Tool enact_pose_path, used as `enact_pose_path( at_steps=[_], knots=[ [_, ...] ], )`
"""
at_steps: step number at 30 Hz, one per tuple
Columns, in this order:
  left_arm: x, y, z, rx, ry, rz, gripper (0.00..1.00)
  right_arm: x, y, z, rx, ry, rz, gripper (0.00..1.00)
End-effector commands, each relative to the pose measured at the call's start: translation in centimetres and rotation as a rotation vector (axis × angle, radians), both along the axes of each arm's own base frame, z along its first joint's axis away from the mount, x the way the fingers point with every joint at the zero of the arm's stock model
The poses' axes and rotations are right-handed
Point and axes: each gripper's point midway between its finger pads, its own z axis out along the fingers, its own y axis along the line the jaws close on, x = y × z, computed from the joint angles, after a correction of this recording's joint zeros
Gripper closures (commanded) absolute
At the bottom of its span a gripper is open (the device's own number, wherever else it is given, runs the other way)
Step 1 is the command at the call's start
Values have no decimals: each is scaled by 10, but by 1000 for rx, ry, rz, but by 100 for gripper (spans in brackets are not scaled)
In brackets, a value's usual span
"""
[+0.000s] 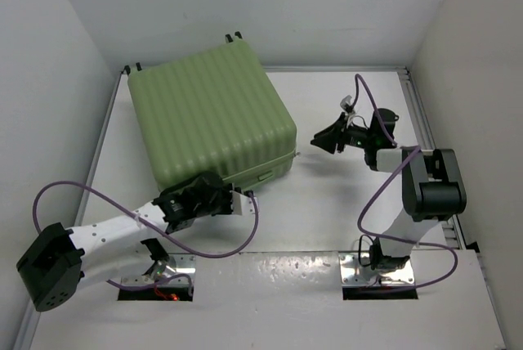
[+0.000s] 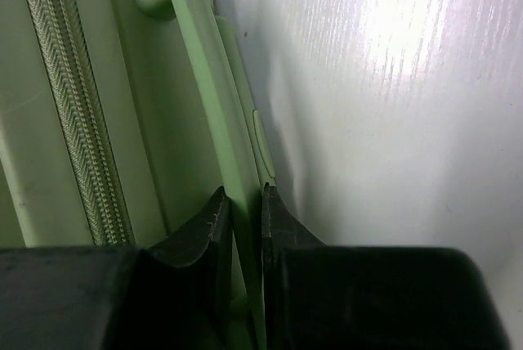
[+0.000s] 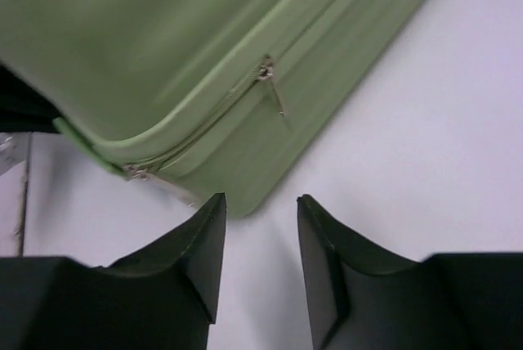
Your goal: Pack the luggage
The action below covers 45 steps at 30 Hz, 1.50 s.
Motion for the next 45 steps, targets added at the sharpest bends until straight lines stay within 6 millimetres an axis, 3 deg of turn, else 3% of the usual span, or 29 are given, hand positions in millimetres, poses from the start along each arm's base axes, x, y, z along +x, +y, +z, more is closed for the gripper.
enact_pose_path(
  at_steps=[1,4,6,7,11,26,31,39,45],
  knots=[
    [-1,34,-26,176,17,1,100,-18,1,35,68,-96,177,58],
    [1,31,-24,171,11,2,100,-48,6,34,121,-31,276,51],
    [1,31,-24,163,18,1,100,-57,9,42,131,-78,304,45],
    [1,26,-21,146,22,-14,100,-62,12,36,142,-31,343,43],
    [-2,26,-23,146,34,-23,100,-59,13,30,139,-30,419,30],
    [2,16,-18,119,58,-17,100,-46,40,16,145,40,584,30],
    [4,12,-16,114,62,-23,100,-59,43,8,155,116,620,30],
    [5,8,-14,98,66,-25,100,-75,47,0,168,196,633,43],
    [4,8,-16,105,72,-25,100,-90,48,-4,170,212,641,43]
  ],
)
